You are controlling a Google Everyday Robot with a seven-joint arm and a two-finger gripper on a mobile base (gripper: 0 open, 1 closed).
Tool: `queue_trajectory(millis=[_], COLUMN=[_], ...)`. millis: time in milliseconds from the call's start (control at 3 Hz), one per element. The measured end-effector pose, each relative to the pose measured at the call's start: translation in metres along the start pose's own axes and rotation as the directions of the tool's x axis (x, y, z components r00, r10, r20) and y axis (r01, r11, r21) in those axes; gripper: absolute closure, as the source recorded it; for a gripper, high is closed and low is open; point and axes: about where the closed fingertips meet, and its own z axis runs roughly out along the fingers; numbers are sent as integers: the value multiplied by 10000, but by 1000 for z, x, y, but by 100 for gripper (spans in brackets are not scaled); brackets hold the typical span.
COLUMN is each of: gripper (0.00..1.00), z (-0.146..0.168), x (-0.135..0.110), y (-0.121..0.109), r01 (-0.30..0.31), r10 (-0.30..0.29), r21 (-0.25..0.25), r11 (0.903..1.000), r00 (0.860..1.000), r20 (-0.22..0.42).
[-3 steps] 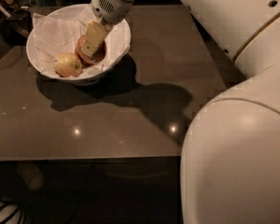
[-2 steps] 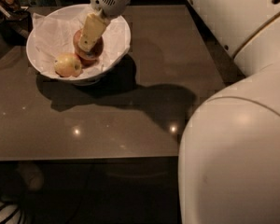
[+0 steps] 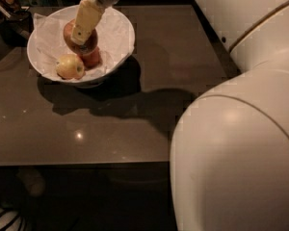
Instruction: Pick apple from white bowl
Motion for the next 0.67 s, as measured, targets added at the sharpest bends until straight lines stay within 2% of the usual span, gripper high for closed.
queue_trajectory(millis=[333,667], gripper=[100,100], z=[-5,-6], x=[-17,-18], y=[9,9], r01=[549,563], r10=[-548,-562], r21=[-146,-146], r11=[9984,9983], r00=[9985,9984], r20=[57,63])
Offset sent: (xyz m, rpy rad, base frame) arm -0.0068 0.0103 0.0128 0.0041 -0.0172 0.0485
